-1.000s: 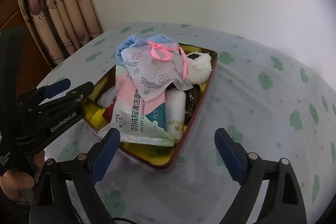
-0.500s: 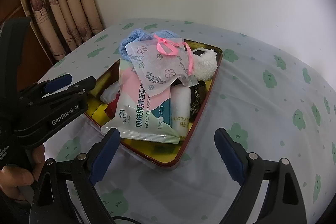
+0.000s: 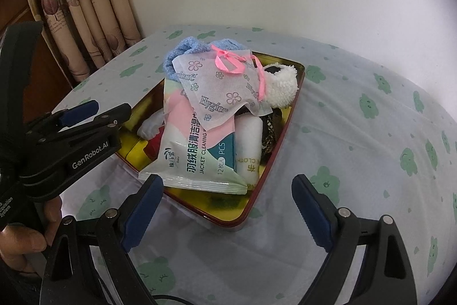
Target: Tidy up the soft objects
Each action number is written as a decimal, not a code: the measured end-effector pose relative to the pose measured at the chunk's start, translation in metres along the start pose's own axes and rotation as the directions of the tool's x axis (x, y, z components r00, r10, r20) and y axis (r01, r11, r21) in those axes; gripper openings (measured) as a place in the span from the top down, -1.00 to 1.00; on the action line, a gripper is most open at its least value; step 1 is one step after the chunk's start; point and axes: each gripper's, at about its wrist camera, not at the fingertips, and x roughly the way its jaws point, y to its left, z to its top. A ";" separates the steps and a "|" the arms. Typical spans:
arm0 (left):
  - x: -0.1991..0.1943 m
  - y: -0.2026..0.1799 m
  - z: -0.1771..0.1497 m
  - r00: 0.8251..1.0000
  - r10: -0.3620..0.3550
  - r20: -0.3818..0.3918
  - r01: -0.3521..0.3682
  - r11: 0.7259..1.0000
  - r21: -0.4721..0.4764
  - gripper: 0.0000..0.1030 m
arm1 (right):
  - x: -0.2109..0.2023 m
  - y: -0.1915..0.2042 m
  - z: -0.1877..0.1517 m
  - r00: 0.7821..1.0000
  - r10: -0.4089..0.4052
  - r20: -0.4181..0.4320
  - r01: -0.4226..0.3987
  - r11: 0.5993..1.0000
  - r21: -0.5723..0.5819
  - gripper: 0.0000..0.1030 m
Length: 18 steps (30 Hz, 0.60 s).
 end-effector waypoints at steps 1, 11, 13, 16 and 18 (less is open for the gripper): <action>0.000 0.000 0.000 1.000 0.000 -0.001 0.000 1.000 0.001 -0.02 | 0.001 0.000 0.000 1.000 -0.002 -0.002 0.002 1.000 -0.001 -0.74; 0.001 0.000 0.000 1.000 -0.004 -0.004 0.004 1.000 0.000 -0.02 | 0.005 0.003 0.001 1.000 -0.003 -0.024 0.003 1.000 -0.005 -0.74; 0.001 0.000 -0.001 1.000 -0.005 -0.004 0.005 1.000 0.001 -0.02 | 0.007 0.004 0.001 1.000 0.002 -0.030 -0.002 1.000 -0.008 -0.74; 0.002 -0.001 -0.002 1.000 -0.005 -0.003 0.005 1.000 0.000 -0.02 | 0.009 0.006 0.000 0.999 0.005 -0.035 -0.006 1.000 -0.013 -0.74; 0.002 -0.001 -0.001 1.000 -0.008 -0.006 0.008 1.000 0.000 -0.02 | 0.009 0.008 0.000 0.999 0.008 -0.035 -0.009 1.000 -0.016 -0.74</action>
